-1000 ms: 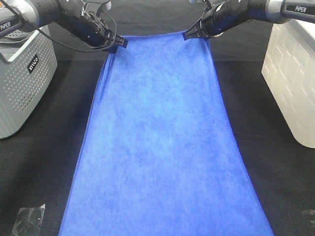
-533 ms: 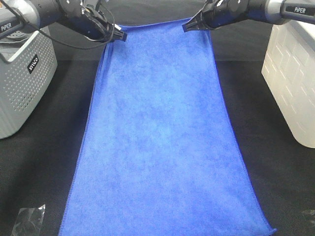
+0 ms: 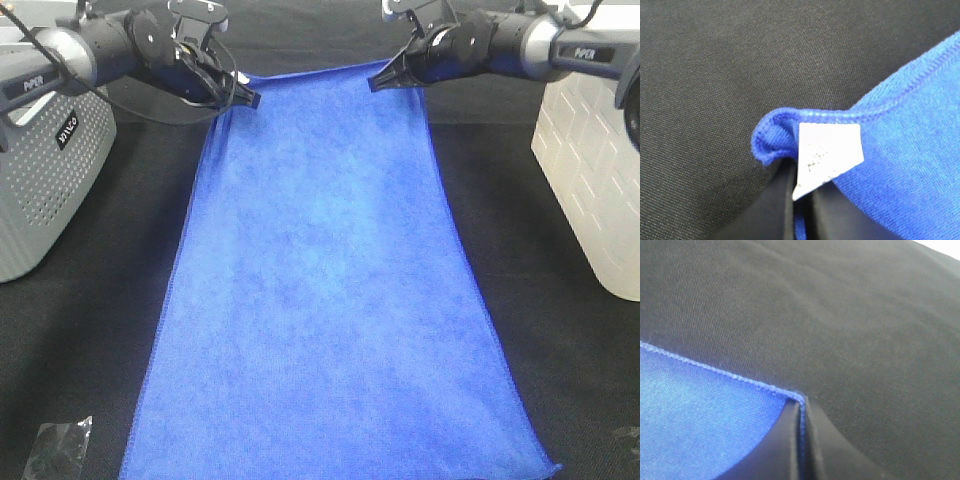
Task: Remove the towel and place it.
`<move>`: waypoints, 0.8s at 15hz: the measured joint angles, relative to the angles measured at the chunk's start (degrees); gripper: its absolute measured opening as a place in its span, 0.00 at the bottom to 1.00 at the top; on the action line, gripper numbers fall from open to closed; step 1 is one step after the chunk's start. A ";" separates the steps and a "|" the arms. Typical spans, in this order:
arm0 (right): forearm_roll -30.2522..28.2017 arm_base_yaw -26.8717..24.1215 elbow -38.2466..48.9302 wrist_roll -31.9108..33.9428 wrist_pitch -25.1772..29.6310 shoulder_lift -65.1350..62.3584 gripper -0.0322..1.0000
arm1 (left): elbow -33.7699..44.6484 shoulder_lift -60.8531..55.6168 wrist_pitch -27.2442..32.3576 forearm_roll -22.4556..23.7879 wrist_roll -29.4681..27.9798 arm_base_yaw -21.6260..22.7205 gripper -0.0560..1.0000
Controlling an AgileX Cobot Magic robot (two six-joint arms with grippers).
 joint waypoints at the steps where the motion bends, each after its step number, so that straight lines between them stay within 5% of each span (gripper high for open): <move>1: 0.00 0.00 0.00 0.00 -1.49 0.69 0.06 | 0.00 0.57 -0.92 0.00 0.06 0.00 0.08; 12: 2.12 0.00 0.00 0.52 -3.27 5.33 0.09 | 0.00 4.70 -5.27 0.00 0.11 -0.06 0.08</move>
